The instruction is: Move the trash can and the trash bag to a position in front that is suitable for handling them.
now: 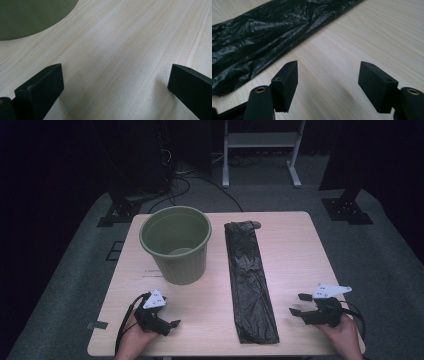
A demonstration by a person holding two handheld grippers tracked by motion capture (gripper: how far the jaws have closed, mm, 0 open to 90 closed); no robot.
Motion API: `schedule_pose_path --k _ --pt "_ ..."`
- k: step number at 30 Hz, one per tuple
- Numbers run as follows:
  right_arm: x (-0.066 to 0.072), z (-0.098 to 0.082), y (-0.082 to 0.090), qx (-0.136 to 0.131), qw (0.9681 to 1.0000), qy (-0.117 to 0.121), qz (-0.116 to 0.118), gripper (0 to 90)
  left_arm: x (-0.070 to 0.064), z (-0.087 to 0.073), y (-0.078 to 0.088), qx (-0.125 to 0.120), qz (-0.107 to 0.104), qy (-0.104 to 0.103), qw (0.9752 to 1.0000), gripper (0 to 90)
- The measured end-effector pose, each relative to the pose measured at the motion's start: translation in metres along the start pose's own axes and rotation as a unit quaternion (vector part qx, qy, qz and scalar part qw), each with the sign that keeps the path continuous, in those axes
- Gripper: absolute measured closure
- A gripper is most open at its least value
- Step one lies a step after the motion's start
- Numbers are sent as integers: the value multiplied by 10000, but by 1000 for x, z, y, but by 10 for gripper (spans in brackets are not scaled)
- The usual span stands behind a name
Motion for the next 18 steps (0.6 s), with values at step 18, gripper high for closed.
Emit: schedule_pose_path --k 18 --pt "23 22 -24 -65 9976 -168 665 548 0 0 0 0 0 2 10000 0"
Point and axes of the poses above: each handheld gripper's, and its own axes: y roughly backward along the jaws, z roughly out of its top, x roughly to its left, the point moved 7 cm from there along -y, roughly forward along the jaws, and after that the axes turned 4 degrees about -y, right-handed, at the moved point
